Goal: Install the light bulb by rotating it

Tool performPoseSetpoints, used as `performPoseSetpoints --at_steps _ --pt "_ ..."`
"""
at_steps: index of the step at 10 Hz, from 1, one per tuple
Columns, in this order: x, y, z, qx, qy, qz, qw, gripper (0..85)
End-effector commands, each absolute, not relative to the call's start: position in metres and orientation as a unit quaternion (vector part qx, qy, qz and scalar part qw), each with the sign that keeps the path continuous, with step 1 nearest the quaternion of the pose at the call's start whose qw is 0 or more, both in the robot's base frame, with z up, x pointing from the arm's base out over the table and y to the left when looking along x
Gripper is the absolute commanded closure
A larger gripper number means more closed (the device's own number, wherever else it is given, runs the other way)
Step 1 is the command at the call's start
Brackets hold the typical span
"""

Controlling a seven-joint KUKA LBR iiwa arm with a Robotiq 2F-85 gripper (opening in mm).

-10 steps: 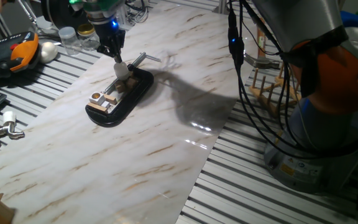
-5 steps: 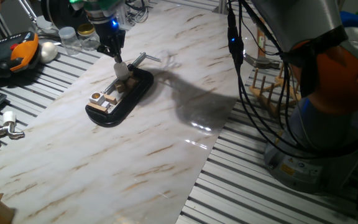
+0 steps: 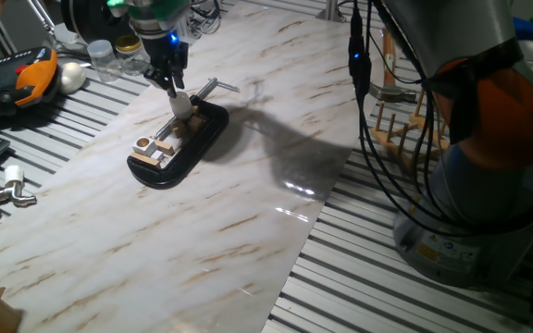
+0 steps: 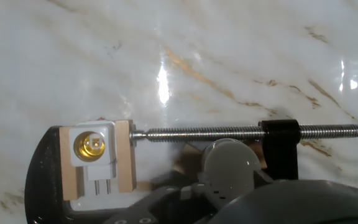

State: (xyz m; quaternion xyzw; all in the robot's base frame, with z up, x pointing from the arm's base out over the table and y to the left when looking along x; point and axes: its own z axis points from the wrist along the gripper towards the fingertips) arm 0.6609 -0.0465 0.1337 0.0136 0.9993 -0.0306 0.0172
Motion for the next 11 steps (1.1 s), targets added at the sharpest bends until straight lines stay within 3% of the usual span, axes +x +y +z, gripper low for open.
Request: performPoseSetpoints --at_steps 1,11 --pt "0.661 -0.047 0.133 0.016 0.999 -0.031 0.020 17.0" --pt "0.667 -0.049 0.116 0.027 0.999 -0.031 0.023 17.0"
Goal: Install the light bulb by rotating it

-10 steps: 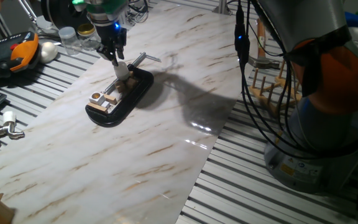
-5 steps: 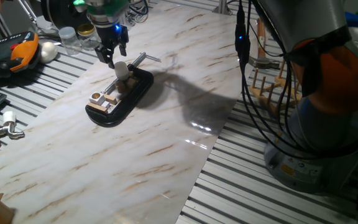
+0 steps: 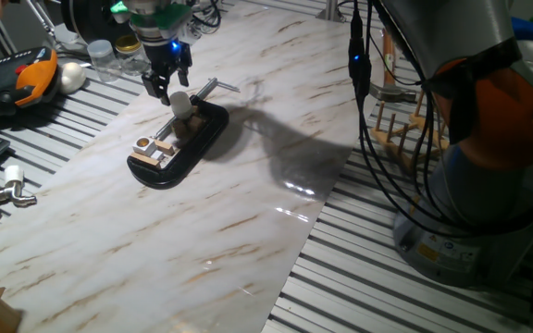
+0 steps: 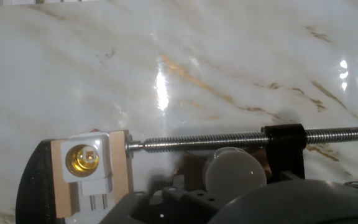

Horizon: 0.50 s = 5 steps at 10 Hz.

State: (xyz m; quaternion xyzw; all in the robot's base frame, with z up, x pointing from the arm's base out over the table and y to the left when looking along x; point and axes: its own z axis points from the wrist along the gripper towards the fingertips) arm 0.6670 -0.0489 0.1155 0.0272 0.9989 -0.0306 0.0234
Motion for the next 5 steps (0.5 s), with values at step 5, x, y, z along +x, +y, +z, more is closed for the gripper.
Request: performPoseSetpoints --at_steps 5 --pt "0.6682 -0.0548 0.1044 0.021 0.999 -0.029 0.025 17.0"
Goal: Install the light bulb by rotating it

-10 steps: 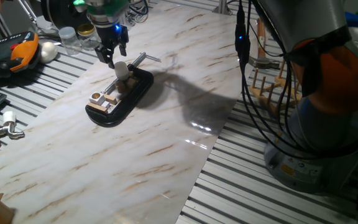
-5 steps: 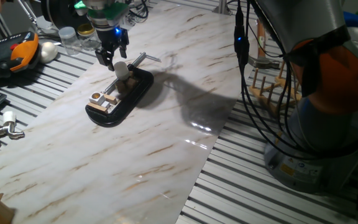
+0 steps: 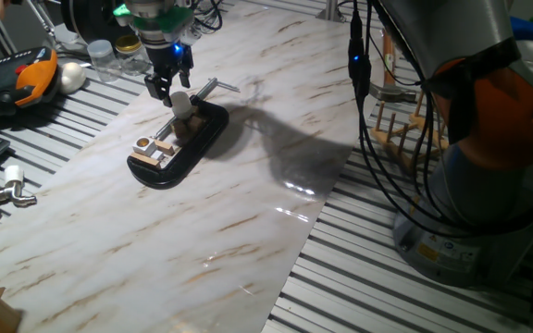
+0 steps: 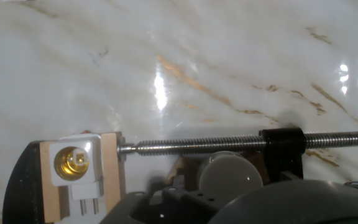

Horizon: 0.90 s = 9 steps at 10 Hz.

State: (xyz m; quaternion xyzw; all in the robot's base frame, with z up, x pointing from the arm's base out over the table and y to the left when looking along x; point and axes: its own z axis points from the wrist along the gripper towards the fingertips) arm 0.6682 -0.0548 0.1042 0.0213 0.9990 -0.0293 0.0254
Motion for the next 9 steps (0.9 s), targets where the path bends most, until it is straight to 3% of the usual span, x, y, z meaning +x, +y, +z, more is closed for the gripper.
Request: performPoseSetpoints --at_steps 1,9 --pt "0.668 -0.055 0.103 0.020 0.999 -0.029 0.025 17.0" --pt "0.667 -0.056 0.091 0.017 0.999 -0.027 0.029 17.0"
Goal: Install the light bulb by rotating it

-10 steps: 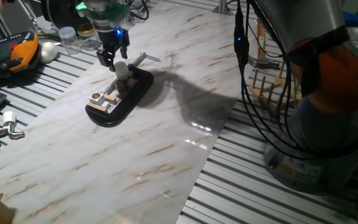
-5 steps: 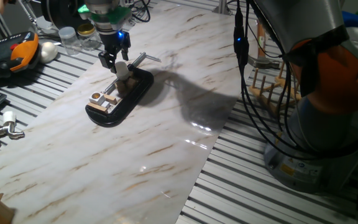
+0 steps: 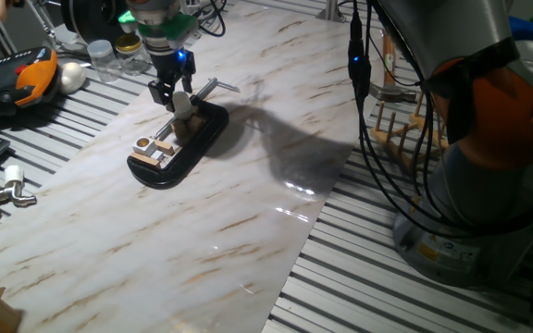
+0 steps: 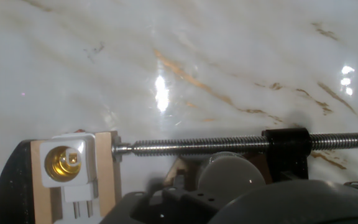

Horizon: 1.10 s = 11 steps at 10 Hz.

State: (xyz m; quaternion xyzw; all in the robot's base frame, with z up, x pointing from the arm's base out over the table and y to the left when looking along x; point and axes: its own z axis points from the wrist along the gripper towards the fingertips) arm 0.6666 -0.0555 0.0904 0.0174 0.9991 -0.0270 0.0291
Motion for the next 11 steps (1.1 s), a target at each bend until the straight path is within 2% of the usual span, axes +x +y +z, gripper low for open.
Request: performPoseSetpoints --at_steps 1,3,4,9,10,11 --pt "0.6666 -0.0554 0.0901 0.017 0.999 -0.027 0.030 17.0" --pt "0.6663 -0.0557 0.0888 0.015 0.999 -0.031 0.031 17.0" --pt "0.6663 -0.0563 0.0881 0.015 0.999 -0.031 0.031 34.0" --pt "0.6660 -0.0566 0.0883 0.007 0.999 -0.031 0.030 34.0" --pt "0.6659 -0.0566 0.0894 0.003 0.999 -0.031 0.029 51.0" --pt "0.6658 -0.0564 0.0914 -0.001 0.999 -0.032 0.026 51.0"
